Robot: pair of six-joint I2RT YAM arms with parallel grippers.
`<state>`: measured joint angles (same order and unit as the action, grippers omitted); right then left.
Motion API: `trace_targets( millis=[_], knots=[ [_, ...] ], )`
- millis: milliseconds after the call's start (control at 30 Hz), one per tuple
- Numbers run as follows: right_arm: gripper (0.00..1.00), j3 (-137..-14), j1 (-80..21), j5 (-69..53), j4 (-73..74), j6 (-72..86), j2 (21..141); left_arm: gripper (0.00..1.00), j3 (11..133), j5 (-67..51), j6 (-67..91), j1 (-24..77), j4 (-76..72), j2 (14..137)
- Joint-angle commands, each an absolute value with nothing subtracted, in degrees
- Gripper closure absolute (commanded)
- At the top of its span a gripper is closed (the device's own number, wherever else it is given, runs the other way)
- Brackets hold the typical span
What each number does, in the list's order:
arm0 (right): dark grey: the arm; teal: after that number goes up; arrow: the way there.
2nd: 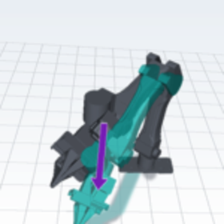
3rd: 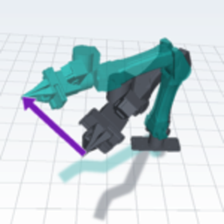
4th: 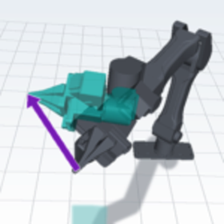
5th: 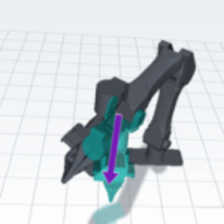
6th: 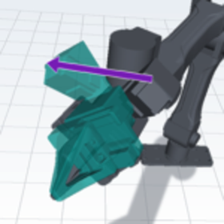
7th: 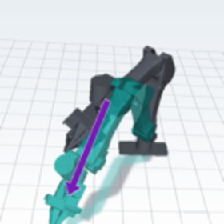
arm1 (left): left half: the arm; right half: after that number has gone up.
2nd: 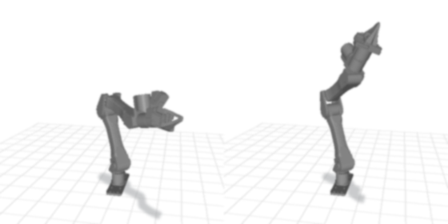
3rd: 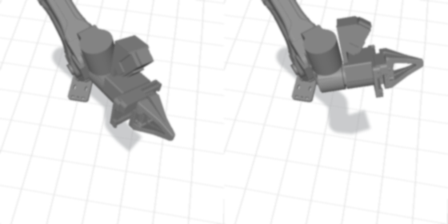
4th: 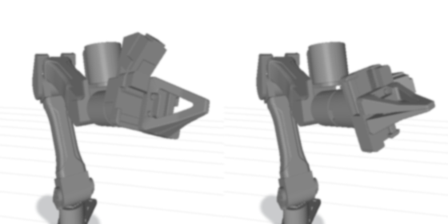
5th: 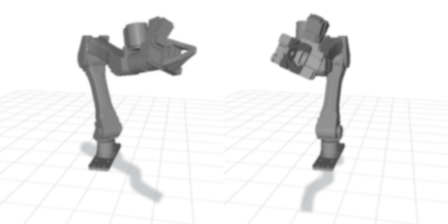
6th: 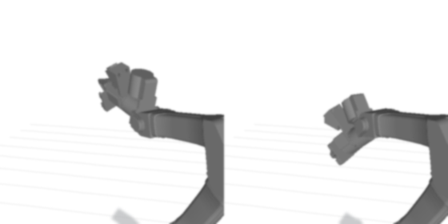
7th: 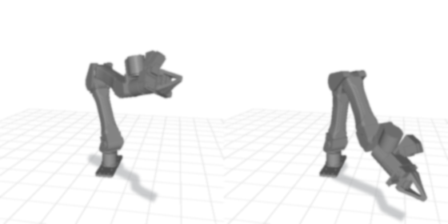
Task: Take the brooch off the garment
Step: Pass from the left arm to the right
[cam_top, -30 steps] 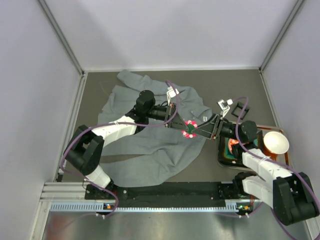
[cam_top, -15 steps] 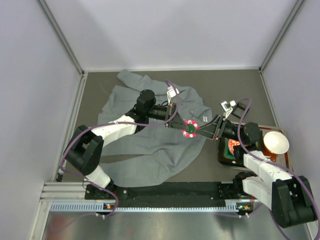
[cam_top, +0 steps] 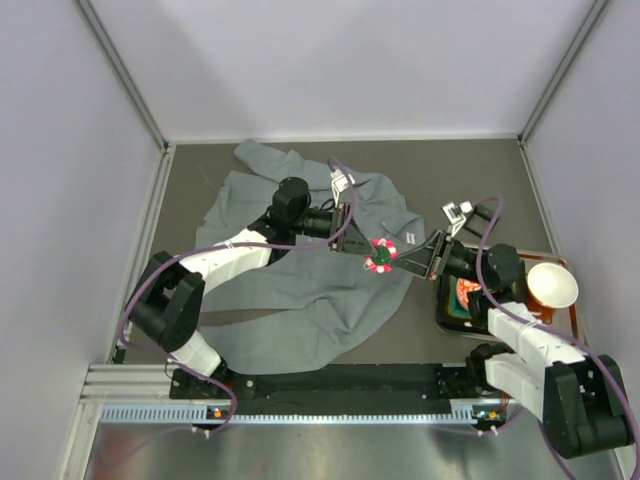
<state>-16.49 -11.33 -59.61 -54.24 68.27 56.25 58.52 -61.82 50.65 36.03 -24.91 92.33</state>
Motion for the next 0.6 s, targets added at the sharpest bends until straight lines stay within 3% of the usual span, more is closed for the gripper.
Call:
trace_targets(
  millis=[0,333,567],
  knots=[
    [1.00,-18.7,-11.4,-59.8,-48.6,62.5,51.2,0.64,60.8,-53.9,47.5,35.0,-19.5,88.9],
    [1.00,-20.1,-12.1,-54.3,-35.9,54.7,46.2,0.50,62.6,-48.6,46.8,35.9,-15.9,87.7],
    [1.00,-20.3,-12.4,-51.8,-34.8,54.3,46.1,0.32,62.4,-49.0,45.7,37.4,-15.0,87.2]
  ],
)
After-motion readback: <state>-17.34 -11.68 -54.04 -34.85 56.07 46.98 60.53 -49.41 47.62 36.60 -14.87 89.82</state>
